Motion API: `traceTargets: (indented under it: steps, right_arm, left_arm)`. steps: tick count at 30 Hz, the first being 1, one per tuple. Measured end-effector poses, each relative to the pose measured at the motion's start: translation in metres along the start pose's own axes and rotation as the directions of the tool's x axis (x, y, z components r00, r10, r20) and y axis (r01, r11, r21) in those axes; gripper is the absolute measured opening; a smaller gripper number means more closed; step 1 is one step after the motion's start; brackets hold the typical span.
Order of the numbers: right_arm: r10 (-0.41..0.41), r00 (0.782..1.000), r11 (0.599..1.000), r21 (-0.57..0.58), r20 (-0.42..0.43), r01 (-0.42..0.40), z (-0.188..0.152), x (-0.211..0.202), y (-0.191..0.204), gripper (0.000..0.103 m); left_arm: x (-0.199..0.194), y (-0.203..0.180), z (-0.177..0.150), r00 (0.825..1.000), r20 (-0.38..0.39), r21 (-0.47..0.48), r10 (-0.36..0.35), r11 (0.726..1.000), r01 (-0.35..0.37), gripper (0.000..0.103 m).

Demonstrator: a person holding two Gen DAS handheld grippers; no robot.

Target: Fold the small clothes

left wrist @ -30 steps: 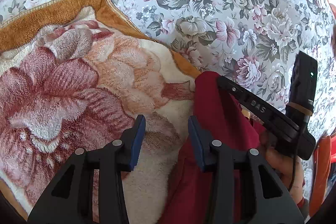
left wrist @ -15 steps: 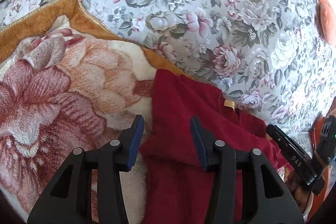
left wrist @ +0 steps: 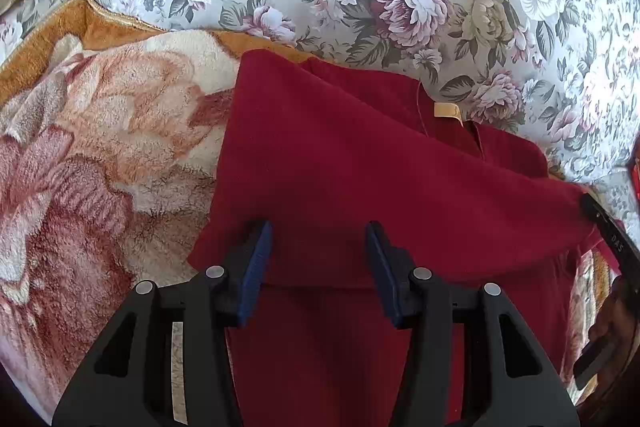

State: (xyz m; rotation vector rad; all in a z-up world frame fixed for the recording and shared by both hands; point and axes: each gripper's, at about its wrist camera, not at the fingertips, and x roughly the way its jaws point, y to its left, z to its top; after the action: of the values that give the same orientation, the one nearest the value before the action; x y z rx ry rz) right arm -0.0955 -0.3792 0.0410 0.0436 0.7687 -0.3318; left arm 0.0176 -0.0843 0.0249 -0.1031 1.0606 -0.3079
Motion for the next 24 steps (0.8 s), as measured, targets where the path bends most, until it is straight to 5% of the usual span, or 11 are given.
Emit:
traceTargets:
  steps: [2,4,8,13,16,24]
  right_arm:
    - [-0.063,0.994,0.997,-0.039,-0.092,0.059,-0.004,0.020,-0.001,0.003]
    - [-0.042,0.979,0.999,-0.018,-0.201,0.039,-0.013,0.029,-0.007,0.003]
    - [-0.043,0.994,0.999,-0.006,-0.097,0.043,-0.016,-0.020,-0.005,0.007]
    - [0.190,0.975,0.981,-0.023,-0.118,-0.194,-0.022,-0.029,0.030,0.007]
    - [0.164,0.955,0.984,-0.033,-0.246,-0.177,-0.040,0.002,0.048,0.007]
    - [0.177,0.973,0.984,0.006,-0.146,-0.178,-0.043,-0.041,0.039,0.008]
  left_arm:
    - [0.001,-0.005,-0.003,1.000,0.002,0.028,0.026,0.999,-0.026,0.048]
    - [0.001,-0.009,-0.006,0.999,0.001,0.051,0.045,0.998,-0.045,0.048]
    - [-0.006,-0.006,-0.008,1.000,0.001,0.027,0.020,0.999,-0.020,0.048]
    - [-0.005,-0.006,-0.012,1.000,-0.014,0.029,0.023,0.999,-0.023,0.048]
    - [-0.006,-0.006,-0.016,0.999,-0.029,0.033,0.022,0.999,-0.021,0.049]
    - [-0.029,-0.013,-0.019,0.999,0.010,0.014,-0.030,0.999,0.030,0.049]
